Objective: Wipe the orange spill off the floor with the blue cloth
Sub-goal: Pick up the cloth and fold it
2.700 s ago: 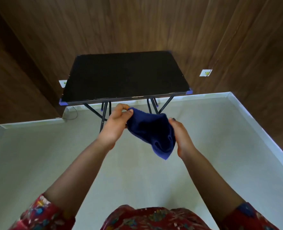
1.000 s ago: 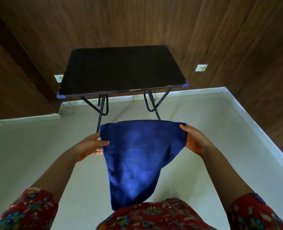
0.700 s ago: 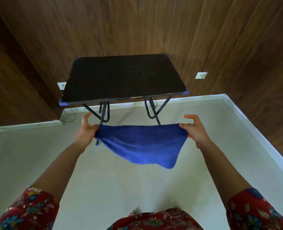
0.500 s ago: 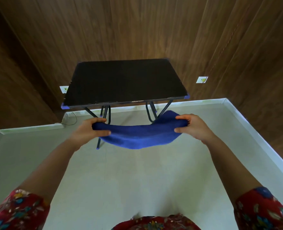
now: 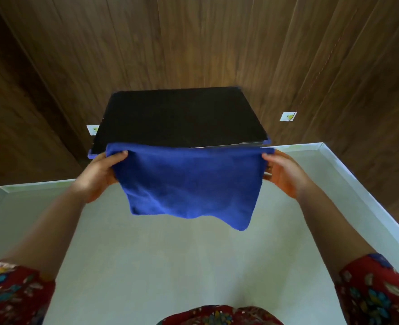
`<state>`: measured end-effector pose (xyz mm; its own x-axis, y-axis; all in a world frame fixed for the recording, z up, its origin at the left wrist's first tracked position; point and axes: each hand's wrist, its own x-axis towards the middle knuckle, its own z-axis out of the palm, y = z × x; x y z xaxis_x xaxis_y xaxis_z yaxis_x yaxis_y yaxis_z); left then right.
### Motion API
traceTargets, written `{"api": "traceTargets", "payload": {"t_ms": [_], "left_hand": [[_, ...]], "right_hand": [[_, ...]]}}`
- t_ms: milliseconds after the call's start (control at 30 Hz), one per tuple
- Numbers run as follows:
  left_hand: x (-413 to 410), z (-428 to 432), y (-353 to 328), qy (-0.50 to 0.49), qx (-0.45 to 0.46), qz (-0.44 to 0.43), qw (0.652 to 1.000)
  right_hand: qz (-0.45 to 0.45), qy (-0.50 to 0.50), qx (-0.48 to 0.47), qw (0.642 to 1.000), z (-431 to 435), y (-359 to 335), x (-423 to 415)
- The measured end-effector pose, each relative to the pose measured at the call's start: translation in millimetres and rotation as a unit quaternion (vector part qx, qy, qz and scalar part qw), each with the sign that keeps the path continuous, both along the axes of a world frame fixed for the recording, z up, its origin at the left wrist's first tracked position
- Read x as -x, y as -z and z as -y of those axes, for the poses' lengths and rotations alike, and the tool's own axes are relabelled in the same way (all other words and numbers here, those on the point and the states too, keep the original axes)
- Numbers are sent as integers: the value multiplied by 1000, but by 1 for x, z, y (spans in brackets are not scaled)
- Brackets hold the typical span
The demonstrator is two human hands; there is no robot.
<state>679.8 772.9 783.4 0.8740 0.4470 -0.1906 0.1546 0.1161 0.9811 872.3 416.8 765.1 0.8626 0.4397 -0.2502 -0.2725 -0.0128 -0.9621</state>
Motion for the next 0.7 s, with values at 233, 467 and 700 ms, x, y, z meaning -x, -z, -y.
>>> {"api": "traceTargets", "payload": {"t_ms": [233,467,700], "left_hand": [[2,13,77,40,-42,-283,957],[1,10,97,-18,-57,-268,962],[2,14,85,223,-166,-260,925]], "right_hand": [[-161,30,135,977,-20,86,28],[-104,-45,243,963,-17,81,21],[86,-139,288,944,-23,68,27]]}}
